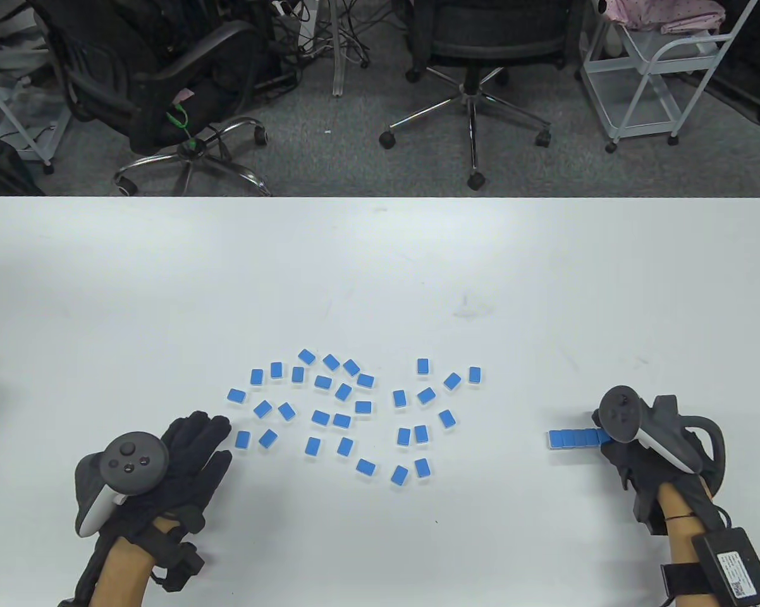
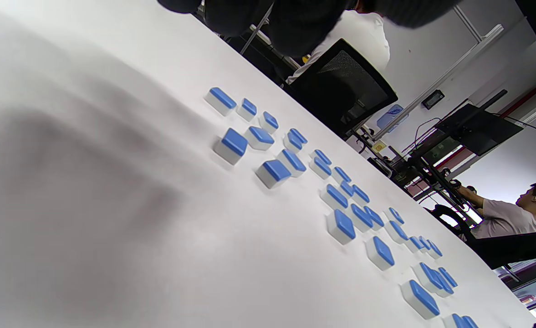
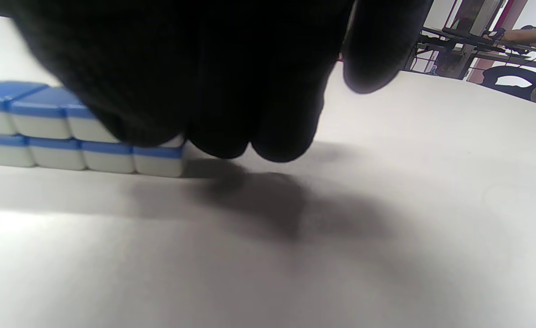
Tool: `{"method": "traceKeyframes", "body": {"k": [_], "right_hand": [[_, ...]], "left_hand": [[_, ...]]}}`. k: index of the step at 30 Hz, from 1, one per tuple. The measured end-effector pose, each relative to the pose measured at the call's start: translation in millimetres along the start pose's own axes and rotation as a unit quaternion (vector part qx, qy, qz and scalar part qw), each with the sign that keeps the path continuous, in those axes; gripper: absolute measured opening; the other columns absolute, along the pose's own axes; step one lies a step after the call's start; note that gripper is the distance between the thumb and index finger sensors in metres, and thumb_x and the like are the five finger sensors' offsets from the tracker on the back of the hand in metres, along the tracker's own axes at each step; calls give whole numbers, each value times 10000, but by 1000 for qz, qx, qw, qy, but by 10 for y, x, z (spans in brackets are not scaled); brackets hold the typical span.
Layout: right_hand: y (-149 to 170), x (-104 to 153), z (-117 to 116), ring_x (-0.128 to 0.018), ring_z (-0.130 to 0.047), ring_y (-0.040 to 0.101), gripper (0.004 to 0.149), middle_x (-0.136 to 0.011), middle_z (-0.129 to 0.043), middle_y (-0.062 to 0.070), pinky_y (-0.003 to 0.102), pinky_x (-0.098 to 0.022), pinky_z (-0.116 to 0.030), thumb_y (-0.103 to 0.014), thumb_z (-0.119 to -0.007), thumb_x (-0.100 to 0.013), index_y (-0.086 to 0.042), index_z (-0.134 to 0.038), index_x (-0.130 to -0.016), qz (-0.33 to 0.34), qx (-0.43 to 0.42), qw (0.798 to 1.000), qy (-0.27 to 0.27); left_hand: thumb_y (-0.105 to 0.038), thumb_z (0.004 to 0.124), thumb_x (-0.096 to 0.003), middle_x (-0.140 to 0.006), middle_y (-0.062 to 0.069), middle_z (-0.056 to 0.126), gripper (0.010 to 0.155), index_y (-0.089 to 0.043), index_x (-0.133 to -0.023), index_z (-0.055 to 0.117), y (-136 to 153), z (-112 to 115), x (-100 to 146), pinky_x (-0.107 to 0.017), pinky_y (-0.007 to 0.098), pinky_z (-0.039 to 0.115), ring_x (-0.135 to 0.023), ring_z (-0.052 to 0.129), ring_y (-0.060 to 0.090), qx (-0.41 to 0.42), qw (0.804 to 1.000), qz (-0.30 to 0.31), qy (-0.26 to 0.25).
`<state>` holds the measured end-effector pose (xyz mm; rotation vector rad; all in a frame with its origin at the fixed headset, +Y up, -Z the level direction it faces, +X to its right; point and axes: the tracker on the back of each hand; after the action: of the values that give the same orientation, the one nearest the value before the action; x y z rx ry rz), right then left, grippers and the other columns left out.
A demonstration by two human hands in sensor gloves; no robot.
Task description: Build mahjong tile wall
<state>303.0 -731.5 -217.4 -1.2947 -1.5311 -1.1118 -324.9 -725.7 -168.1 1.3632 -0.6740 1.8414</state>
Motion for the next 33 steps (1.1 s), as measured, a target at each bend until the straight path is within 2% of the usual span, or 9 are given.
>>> {"method": "traceKeyframes", "body": {"k": [9,13,15,18,24,27,33], "right_hand": [[8,20,23,-785,-942,244,593,-827,-938,-38,596,-741,-605,-410,-911,-312,-306,-742,-871,-10,0,1000,-2],[-35,129,154,-815,-897,284,602,-871,-898,2,612,-742,-571,-452,-857,-338,-292,-709,-899,1,-30,998,58],[-153,221,227,-785,-915,286,579,-842,-918,5,606,-728,-591,-453,-839,-344,-279,-730,-885,19,-32,994,106],[-491,381,271,-736,-948,275,562,-796,-950,-4,589,-699,-639,-459,-839,-334,-272,-764,-858,91,-23,985,144],[-1367,644,147,-720,-960,270,564,-784,-958,-7,574,-677,-673,-465,-841,-325,-270,-772,-850,225,6,966,129],[-1748,721,36,-730,-951,275,592,-801,-944,-2,577,-675,-671,-468,-844,-320,-272,-745,-869,268,32,957,110],[-2235,782,-10,-720,-954,268,630,-801,-938,-7,568,-670,-681,-470,-855,-311,-274,-710,-892,283,71,948,127]], "left_hand": [[-622,534,-501,-1219,39,319,696,-332,-1131,474,4,-4,9,-763,671,233,-1127,249,353,1,1000,1,-1],[-621,534,-502,-1219,41,315,695,-333,-1131,473,-3,-1,8,-763,671,231,-1127,246,353,3,1000,1,-3],[-622,534,-501,-1219,38,318,694,-336,-1130,473,-18,10,4,-763,671,233,-1127,247,353,1,1000,3,-3],[-622,534,-501,-1219,38,317,697,-331,-1131,475,-32,28,7,-763,671,233,-1127,249,353,1,1000,6,0],[-621,535,-501,-1218,39,320,695,-333,-1130,474,1,16,63,-763,671,236,-1127,251,353,-3,1000,5,-3],[-621,535,-500,-1217,39,319,695,-332,-1129,475,-15,2,71,-762,671,235,-1126,250,354,-1,1000,10,-8],[-622,535,-499,-1218,39,319,695,-333,-1129,475,-78,22,58,-763,671,236,-1127,251,352,-7,1000,22,-5]]}}
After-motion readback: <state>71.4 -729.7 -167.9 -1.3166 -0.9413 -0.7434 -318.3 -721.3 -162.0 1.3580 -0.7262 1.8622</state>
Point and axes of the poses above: the tracker on the back of each hand, its own y axis roughly to the little-finger side, its own x axis roughly from the fingertips to the wrist, z = x × y
